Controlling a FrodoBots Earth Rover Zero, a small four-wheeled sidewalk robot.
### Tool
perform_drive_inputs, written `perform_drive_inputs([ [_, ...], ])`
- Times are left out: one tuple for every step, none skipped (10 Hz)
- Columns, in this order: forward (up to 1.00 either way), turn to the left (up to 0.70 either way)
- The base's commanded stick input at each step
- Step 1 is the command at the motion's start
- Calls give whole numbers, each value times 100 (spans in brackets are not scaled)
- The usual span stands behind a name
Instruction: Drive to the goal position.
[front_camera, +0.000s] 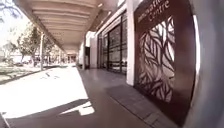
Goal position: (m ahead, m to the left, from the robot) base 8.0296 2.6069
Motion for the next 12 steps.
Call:
perform_drive_inputs([
  [0,70],
  [0,70],
  [5,66],
  [18,56],
  [31,53],
  [44,52],
  [70,35],
  [70,35],
  [70,30],
  [70,13],
  [70,0],
  [70,0],
])
